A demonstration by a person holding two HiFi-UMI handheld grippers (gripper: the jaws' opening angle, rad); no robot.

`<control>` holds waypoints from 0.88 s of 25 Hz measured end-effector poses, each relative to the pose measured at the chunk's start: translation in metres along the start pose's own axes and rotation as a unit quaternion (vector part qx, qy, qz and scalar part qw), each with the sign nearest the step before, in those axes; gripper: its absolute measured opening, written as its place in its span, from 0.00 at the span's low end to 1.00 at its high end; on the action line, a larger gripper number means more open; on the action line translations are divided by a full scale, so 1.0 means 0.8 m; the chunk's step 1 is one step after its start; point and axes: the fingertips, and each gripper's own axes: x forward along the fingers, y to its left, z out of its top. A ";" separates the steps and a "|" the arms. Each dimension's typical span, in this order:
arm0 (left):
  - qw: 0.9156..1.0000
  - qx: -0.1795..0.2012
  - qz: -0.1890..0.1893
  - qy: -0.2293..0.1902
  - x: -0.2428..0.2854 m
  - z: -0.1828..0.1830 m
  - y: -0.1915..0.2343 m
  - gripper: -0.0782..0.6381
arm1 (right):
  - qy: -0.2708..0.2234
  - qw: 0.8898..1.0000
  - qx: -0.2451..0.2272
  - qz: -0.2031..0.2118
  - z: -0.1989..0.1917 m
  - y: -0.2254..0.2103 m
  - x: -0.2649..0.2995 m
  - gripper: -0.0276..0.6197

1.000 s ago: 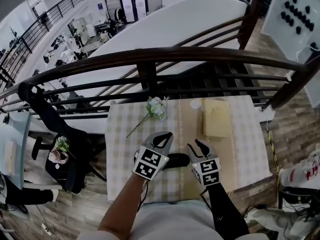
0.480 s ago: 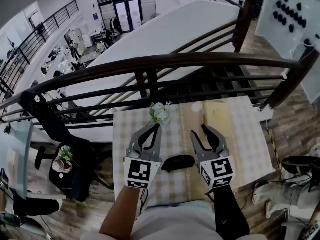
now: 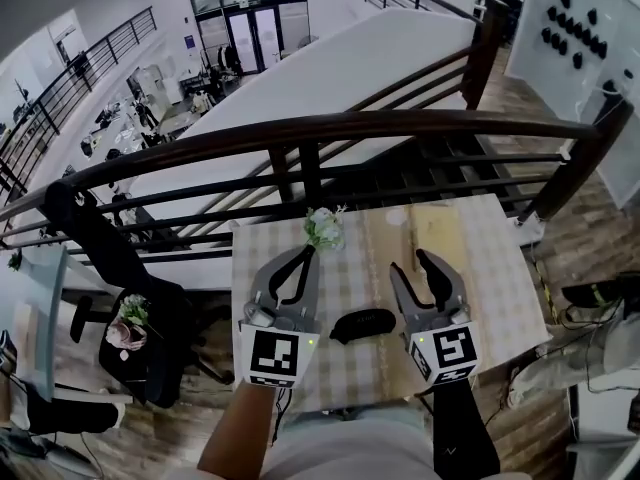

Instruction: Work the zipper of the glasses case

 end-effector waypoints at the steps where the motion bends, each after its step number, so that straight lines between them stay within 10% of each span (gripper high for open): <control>1: 1.000 0.001 -0.001 0.001 -0.001 -0.003 -0.001 0.12 | -0.001 1.000 0.004 -0.001 0.000 0.000 0.000 0.36; 12: 1.000 -0.015 -0.017 -0.010 -0.011 -0.006 -0.005 0.12 | 0.019 1.000 -0.002 -0.017 -0.005 0.000 -0.001 0.09; 22: 1.000 -0.011 -0.012 -0.015 -0.022 -0.003 0.003 0.12 | 0.003 1.000 0.004 -0.014 0.006 0.012 0.000 0.09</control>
